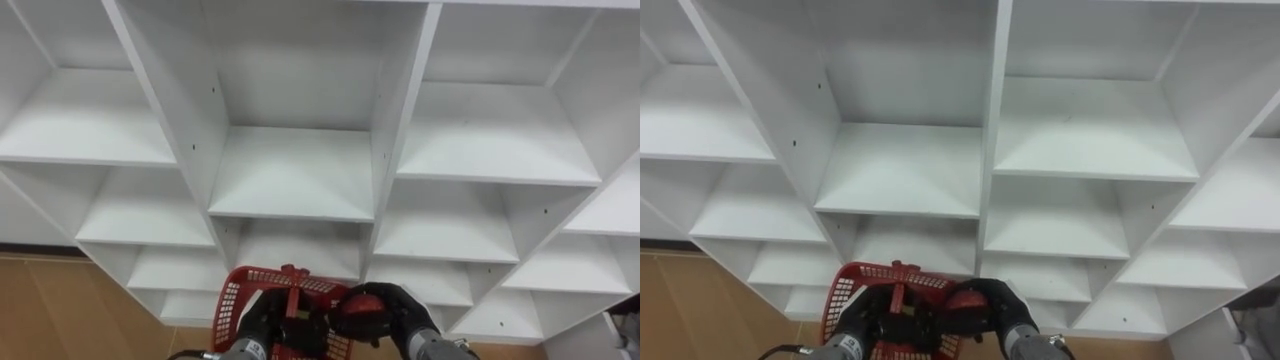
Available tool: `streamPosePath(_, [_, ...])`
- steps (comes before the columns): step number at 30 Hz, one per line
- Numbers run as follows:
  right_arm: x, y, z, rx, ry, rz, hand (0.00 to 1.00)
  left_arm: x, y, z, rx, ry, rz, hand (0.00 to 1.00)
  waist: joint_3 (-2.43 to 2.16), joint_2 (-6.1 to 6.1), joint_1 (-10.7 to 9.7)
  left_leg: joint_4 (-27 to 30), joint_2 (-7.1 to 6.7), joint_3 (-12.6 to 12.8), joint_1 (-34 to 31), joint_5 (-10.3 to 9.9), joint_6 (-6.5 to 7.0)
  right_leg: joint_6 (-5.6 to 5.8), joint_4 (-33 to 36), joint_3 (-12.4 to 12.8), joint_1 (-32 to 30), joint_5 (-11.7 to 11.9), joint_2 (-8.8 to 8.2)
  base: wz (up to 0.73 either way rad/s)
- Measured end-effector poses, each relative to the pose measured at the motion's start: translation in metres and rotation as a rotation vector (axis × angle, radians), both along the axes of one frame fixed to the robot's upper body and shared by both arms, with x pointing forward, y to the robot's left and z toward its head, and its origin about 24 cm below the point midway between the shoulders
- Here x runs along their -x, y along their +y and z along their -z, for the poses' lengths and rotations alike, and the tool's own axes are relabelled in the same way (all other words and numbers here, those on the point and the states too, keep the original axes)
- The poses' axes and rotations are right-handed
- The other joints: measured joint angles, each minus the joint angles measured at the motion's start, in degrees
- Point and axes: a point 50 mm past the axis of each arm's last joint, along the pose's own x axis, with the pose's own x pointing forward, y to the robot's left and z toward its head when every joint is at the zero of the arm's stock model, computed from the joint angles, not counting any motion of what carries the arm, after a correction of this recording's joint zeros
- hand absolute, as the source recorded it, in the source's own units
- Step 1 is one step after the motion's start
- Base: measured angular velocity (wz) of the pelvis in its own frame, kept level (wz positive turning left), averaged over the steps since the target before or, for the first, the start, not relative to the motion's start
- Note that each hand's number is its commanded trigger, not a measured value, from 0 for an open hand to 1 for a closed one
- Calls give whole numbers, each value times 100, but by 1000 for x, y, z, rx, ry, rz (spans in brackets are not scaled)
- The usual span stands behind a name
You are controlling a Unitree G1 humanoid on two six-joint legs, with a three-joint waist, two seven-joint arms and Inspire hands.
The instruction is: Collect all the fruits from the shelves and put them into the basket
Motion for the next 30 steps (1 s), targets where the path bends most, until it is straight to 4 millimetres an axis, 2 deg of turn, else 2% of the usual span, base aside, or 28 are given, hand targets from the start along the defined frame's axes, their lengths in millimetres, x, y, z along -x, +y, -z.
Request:
streamPosePath(14, [0,-3,1,-31,20,82,100,0,-1,0,5,1,9,100,-20,2,22,52,-1,-28,4,-1,1,-1,0,0,36,0,3,0])
streamPosePath(16, [1,-5,3,-27,33,96,80,0,-1,0,5,2,10,100,-21,1,23,54,-1,-29,4,-1,1,-1,0,0,38,0,3,0])
streamPosePath(18, [3,-6,5,-31,48,112,30,0,-1,0,4,3,10,100,-20,1,24,54,-1,-30,4,-1,1,-1,-1,0,38,0,3,0])
streamPosePath(19, [3,-6,5,-30,50,115,0,1,-1,0,4,3,10,100,-20,1,24,54,-1,-30,4,-1,1,-1,-1,0,38,0,3,0])
streamPosePath(30, [7,-9,12,-1,89,111,0,7,-3,5,-7,32,38,100,-20,0,31,53,-2,-30,0,-1,0,-1,-4,2,36,0,4,0])
